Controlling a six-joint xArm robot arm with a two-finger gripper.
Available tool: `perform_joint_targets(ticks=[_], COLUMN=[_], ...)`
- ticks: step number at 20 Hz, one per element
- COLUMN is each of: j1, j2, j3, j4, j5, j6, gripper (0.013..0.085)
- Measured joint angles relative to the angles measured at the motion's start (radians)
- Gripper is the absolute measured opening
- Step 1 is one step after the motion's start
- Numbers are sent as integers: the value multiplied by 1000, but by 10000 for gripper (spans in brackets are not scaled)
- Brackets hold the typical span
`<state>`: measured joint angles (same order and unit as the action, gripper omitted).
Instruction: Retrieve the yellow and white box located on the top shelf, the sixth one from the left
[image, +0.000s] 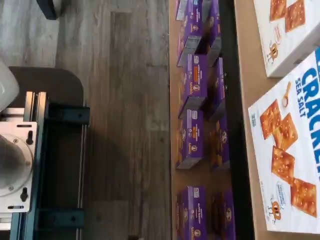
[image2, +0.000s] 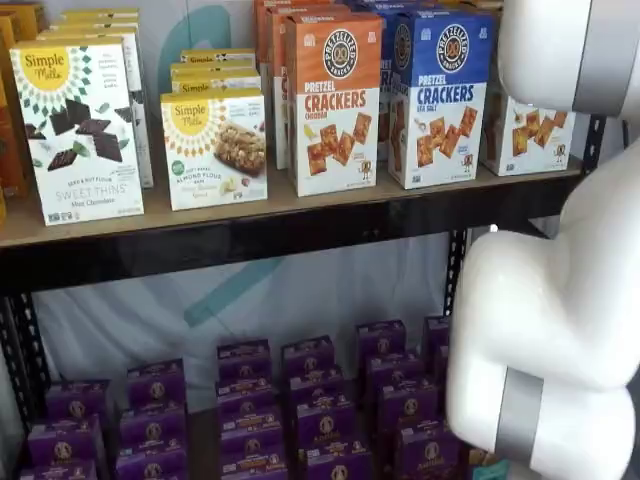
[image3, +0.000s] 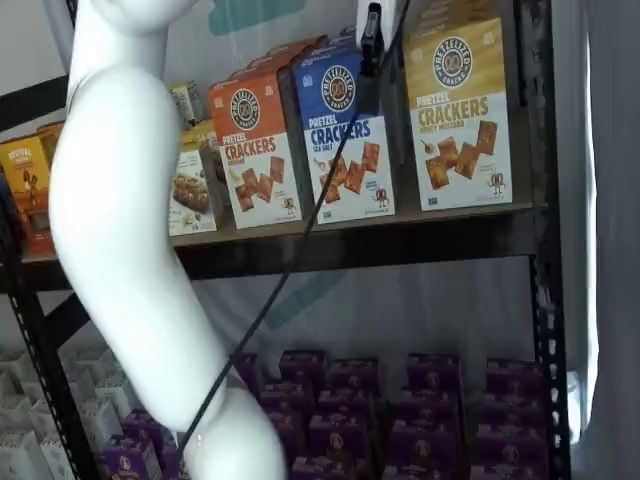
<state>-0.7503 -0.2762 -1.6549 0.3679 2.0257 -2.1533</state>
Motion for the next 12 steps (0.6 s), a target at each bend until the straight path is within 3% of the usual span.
perform_joint_targets(ticks=[2,4,9,12], j1=[61,87,95,66], j2=[-54,-80,-117,-133], j3=[60,92,137,153], j4=[-95,-122,-98,-31], j5=[-81,-111,-143,-174], j6=[3,15,31,30], gripper=[850,850,850,850])
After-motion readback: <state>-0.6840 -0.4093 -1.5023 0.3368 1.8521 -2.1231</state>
